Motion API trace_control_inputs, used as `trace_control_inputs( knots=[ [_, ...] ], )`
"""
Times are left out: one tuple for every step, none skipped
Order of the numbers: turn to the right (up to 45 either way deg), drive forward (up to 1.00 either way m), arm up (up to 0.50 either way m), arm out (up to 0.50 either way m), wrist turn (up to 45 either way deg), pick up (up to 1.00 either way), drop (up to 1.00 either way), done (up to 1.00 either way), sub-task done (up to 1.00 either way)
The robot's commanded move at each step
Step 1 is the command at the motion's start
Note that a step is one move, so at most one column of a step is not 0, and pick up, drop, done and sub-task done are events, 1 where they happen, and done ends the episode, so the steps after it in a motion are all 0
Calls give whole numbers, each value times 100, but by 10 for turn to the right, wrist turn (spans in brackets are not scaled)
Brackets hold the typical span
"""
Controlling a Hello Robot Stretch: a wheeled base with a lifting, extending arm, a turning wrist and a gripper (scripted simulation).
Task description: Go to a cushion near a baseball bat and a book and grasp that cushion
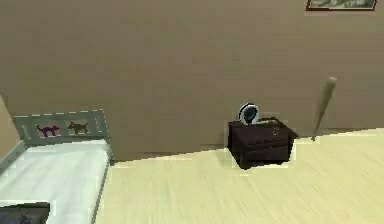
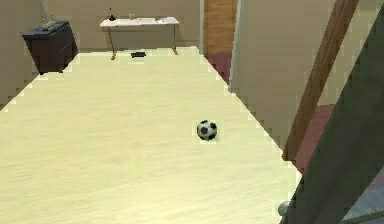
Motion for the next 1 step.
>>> trace_control_inputs(
  knots=[
    [240,0,0,0,0,0,0,0,0]
  ],
)
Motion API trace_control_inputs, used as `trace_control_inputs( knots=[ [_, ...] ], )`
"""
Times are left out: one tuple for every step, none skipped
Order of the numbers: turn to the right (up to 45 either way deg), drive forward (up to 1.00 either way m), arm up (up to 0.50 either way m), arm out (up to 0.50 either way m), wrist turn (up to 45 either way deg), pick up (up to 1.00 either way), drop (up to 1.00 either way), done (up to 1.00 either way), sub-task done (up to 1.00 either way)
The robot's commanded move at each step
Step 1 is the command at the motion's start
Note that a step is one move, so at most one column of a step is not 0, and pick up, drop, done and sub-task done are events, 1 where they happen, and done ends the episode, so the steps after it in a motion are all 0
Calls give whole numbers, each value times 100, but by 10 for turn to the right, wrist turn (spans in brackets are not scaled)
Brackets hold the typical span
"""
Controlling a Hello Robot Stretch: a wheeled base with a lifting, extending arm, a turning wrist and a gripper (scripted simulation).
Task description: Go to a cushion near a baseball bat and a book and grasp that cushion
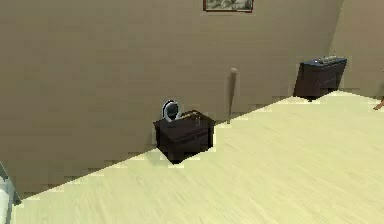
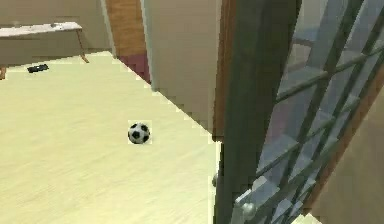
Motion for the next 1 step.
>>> trace_control_inputs(
  knots=[
    [0,30,0,0,0,0,0,0,0]
  ],
)
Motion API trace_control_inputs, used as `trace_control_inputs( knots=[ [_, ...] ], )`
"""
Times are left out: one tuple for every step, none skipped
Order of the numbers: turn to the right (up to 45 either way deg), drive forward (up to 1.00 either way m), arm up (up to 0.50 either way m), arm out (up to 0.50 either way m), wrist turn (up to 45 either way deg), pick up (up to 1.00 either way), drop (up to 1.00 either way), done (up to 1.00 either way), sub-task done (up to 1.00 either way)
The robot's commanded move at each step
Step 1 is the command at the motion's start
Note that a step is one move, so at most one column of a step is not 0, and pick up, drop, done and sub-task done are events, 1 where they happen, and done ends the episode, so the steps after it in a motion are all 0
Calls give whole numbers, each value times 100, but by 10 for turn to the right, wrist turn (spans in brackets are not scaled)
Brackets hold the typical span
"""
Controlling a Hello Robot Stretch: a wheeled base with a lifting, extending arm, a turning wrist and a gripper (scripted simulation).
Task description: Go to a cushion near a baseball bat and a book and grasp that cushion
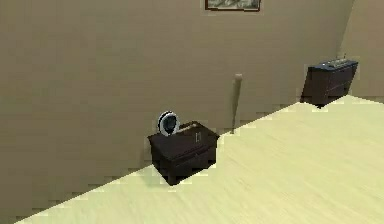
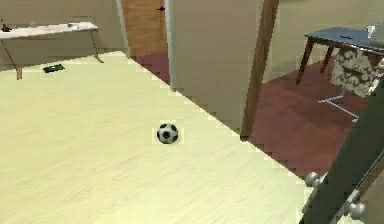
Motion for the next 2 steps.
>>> trace_control_inputs(
  knots=[
    [-450,0,0,0,0,0,0,0,0],
    [-450,0,0,0,0,0,0,0,0]
  ],
)
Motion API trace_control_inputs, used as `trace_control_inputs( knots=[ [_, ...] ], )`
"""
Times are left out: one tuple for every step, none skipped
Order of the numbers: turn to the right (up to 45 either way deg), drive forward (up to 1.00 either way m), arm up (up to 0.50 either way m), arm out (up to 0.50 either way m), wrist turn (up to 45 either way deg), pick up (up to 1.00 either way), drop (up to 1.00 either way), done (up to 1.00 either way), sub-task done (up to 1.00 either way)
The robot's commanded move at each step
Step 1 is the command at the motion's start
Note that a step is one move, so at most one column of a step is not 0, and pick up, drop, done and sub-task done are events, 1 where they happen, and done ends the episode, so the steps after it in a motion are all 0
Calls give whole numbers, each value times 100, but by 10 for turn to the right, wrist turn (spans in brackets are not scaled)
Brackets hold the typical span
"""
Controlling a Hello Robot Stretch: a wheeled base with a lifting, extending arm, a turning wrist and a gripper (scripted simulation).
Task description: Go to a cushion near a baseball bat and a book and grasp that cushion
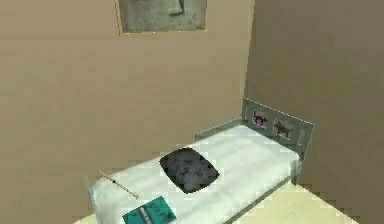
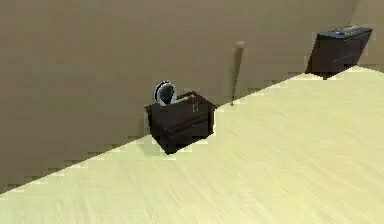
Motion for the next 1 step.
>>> trace_control_inputs(
  knots=[
    [450,0,0,0,0,0,0,0,0]
  ],
)
